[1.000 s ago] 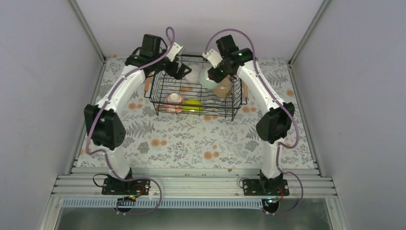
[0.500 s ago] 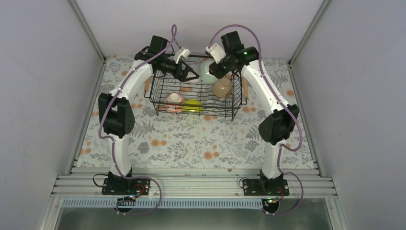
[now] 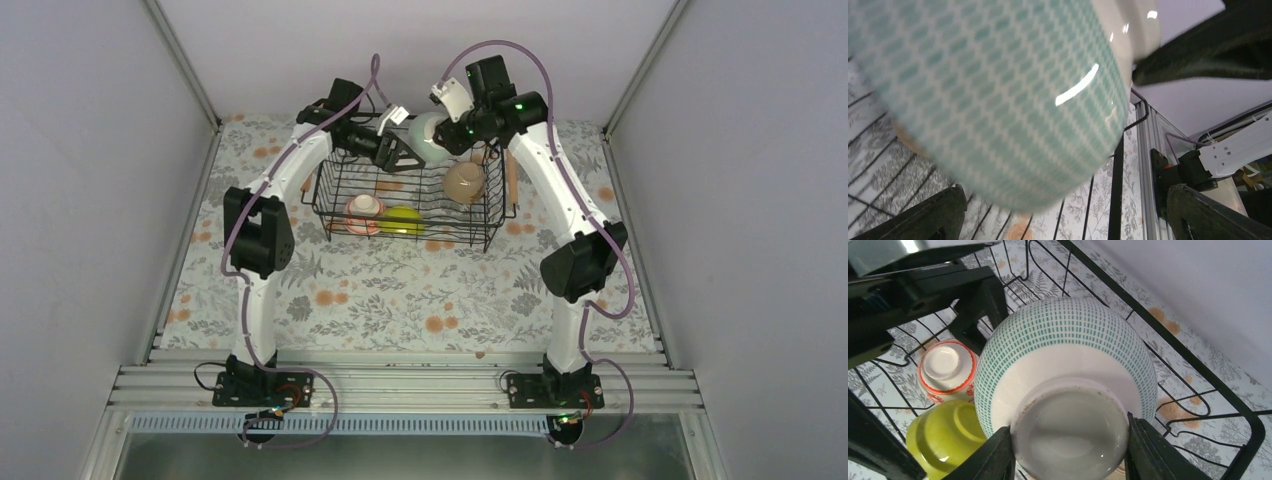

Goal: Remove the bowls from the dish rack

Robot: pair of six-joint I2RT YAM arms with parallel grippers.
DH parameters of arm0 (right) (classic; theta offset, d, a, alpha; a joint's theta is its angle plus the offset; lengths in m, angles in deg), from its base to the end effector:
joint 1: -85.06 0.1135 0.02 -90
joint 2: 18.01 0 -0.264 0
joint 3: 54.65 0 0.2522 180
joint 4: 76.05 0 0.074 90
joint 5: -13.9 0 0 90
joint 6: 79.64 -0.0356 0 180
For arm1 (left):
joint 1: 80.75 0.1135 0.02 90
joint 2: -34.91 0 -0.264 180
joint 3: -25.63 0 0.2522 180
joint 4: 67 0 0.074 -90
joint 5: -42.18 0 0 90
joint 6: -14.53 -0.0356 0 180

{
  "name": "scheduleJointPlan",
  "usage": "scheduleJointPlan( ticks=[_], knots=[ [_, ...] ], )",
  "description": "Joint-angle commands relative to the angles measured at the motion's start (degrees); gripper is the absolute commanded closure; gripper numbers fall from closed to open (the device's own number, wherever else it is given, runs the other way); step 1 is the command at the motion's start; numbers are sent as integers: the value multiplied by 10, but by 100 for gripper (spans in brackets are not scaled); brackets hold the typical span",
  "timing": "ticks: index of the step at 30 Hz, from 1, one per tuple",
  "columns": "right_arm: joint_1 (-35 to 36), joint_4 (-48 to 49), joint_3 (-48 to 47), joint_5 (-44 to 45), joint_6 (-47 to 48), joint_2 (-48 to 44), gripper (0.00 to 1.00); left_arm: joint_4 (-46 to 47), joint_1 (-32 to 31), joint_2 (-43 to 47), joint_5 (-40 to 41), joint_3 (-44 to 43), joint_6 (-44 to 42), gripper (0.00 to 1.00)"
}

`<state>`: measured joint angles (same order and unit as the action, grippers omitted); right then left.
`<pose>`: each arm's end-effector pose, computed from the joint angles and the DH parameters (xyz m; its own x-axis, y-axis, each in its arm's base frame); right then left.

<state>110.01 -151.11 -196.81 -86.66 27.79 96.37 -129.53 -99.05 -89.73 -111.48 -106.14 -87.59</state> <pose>0.3835 0.1856 0.3914 -0.4775 -0.5470 -0.6876 -0.7027 0.7075 -0.0748 0.4374 -0.1783 0.2881 -0.6334 0.3076 -0.7101 0.7727 0.2014 -0.6020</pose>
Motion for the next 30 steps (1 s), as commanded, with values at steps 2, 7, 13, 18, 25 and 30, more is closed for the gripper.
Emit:
scheduleJointPlan(
  ticks=[2,7,13,18,25,30],
  knots=[
    [-4,24,-22,-38,-16,-3,82,-7,-3,-23,-33,-70,15,0],
    [-3,24,-23,-47,-17,-1,82,-10,-5,-45,-48,-109,25,0],
    [-4,41,0,-51,-20,-3,82,-8,-5,-49,-51,-111,32,17],
    [-4,56,0,-52,-26,8,82,-9,-6,-42,-54,-110,32,22],
    [-3,62,2,-72,-29,18,82,-11,-5,-32,-63,-111,28,39],
    [-3,66,17,-65,-30,19,81,-11,-6,-26,-67,-113,26,62]
  ],
)
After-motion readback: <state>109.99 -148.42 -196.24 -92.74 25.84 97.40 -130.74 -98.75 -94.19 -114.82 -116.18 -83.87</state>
